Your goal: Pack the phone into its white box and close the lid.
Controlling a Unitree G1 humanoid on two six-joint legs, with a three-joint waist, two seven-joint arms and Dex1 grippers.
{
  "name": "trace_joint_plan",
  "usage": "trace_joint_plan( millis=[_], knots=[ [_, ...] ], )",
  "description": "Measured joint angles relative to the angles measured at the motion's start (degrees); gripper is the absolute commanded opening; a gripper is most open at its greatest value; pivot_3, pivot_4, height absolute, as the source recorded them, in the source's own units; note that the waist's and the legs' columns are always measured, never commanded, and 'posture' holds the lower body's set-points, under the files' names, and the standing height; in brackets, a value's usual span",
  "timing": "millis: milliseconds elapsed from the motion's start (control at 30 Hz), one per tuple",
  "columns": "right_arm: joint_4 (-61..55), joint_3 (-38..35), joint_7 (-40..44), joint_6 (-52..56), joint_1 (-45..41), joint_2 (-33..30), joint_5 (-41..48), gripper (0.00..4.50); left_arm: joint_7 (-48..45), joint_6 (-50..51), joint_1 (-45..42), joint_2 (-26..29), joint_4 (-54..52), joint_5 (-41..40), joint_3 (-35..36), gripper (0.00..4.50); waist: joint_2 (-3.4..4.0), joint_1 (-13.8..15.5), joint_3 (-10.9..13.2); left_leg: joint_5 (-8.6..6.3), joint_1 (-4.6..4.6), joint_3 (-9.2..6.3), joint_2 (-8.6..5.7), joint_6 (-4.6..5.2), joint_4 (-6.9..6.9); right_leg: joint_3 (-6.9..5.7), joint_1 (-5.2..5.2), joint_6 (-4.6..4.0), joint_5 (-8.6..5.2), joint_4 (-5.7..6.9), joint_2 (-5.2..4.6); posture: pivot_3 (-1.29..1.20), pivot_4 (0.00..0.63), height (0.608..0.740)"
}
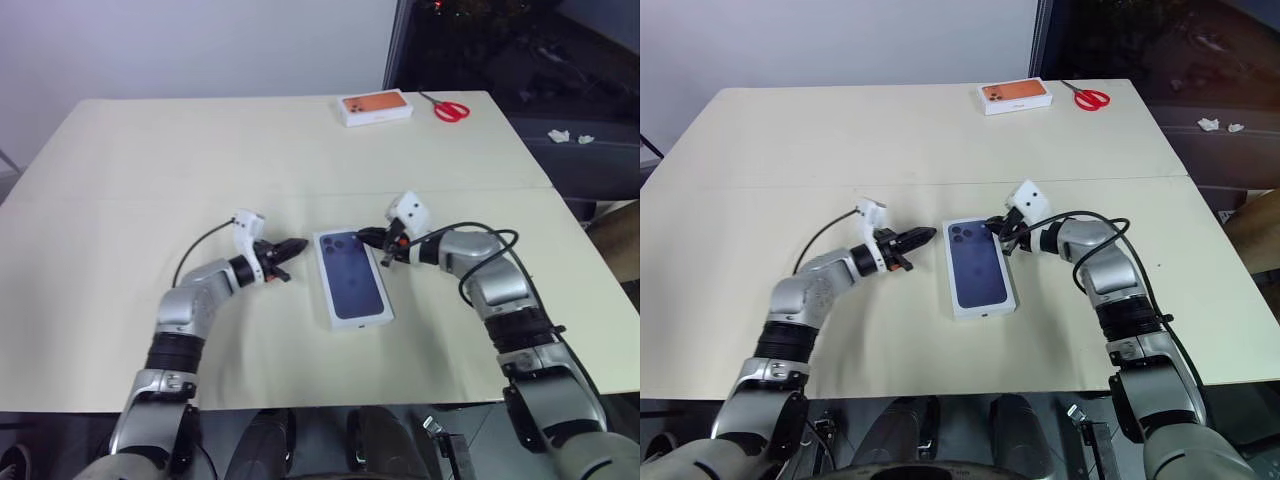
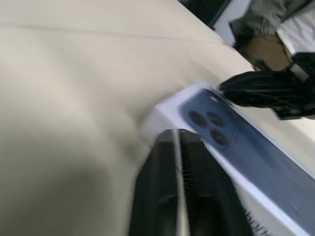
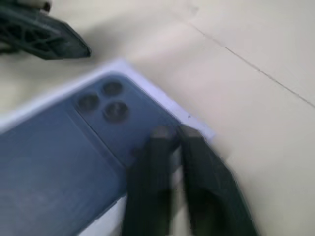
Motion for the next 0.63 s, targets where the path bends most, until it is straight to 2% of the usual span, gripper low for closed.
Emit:
trace_joint_plan(
  millis=[167, 367, 500, 633],
  knots=[
    [-3.77, -3.11, 3.64, 0.11, 2.02, -4.14, 2.41, 4.48, -3.22, 1.72, 5.59, 9.23, -5.77, -0.69, 3.23, 4.39, 0.02, 0.07, 0.01, -0.01, -0.06, 0.0, 0.0, 0.01, -0.04, 0.01, -0.05, 0.0, 0.0, -0.05, -0.02, 0.0, 0.15, 0.74],
    [-9.71, -5.01, 9.01, 3.28, 7.86, -10.05, 6.65, 4.5, -10.11, 1.23, 14.35, 20.08, -12.24, -3.58, 9.72, 4.46, 0.09, 0.11, 0.05, -0.01, -0.07, -0.01, 0.02, 0.02, -0.08, 0.02, -0.07, -0.02, -0.01, -0.08, -0.08, 0.0, 0.15, 0.74],
    [-14.16, -7.14, 12.03, 3.44, 10.85, -13.87, 8.86, 4.5, -13.68, -0.52, 21.37, 22.99, -15.72, -4.43, 13.07, 4.46, 0.11, 0.15, 0.07, -0.03, -0.08, -0.01, 0.05, 0.03, -0.1, 0.02, -0.05, -0.04, -0.01, -0.14, -0.11, 0.0, 0.15, 0.74],
    [-14.31, -11.41, 16.37, 1.72, 17.56, -19.11, 10.39, 4.5, -16.7, -3.62, 30.92, 26.1, -16.26, -4.64, 18.54, 4.46, 0.12, 0.24, 0.07, -0.08, -0.1, 0.0, 0.09, 0.11, -0.17, 0.01, -0.01, -0.07, -0.01, -0.32, -0.13, 0.0, 0.15, 0.74]
  ],
)
